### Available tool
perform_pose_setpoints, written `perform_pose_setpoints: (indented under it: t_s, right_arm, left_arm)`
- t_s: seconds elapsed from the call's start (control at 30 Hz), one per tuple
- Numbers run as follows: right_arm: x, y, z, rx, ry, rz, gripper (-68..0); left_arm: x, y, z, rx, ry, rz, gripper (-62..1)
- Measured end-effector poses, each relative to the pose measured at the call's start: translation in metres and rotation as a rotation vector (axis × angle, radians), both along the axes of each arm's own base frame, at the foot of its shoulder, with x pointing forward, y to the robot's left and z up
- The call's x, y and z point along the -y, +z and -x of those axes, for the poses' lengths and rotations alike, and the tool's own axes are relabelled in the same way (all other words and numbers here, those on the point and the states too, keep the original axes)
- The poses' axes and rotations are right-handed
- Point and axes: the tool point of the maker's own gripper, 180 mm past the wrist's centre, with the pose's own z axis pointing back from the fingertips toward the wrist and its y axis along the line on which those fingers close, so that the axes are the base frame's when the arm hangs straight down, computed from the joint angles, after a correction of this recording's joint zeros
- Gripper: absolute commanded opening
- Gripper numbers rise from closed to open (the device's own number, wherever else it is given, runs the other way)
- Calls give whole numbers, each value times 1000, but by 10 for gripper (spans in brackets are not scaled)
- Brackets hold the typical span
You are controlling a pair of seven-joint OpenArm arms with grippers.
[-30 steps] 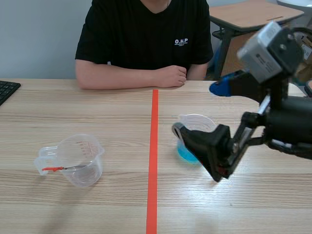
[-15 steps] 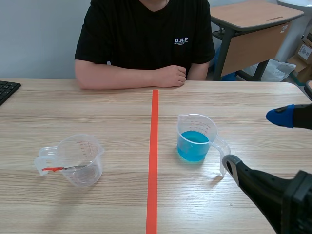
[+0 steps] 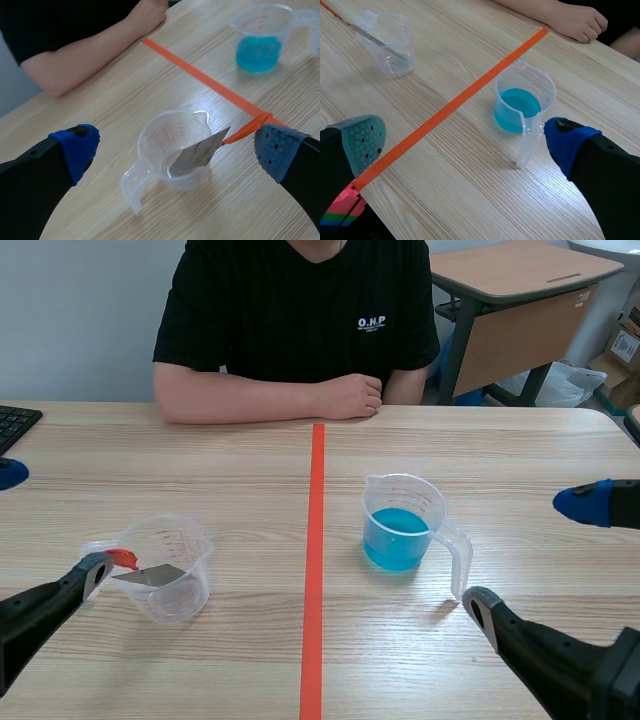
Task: Do the redox reaction experiment.
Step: 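Return to the home posture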
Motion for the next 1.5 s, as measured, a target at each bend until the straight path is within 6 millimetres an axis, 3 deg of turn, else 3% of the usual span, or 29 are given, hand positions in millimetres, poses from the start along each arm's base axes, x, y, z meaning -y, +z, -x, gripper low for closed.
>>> perform_pose_setpoints:
  t_s: [0.43, 0.93, 1.5]
  right_arm:
    - [0, 0, 0, 0, 1, 0, 4]
    - [0, -2, 1, 5, 8, 21, 4]
    - [0, -2, 1, 4, 8, 21, 4]
  left_arm:
    - [11, 29, -21, 14, -55, 122, 14]
    - [38, 25, -23, -9, -115, 151, 14]
    - [41, 22, -21, -34, -109, 187, 14]
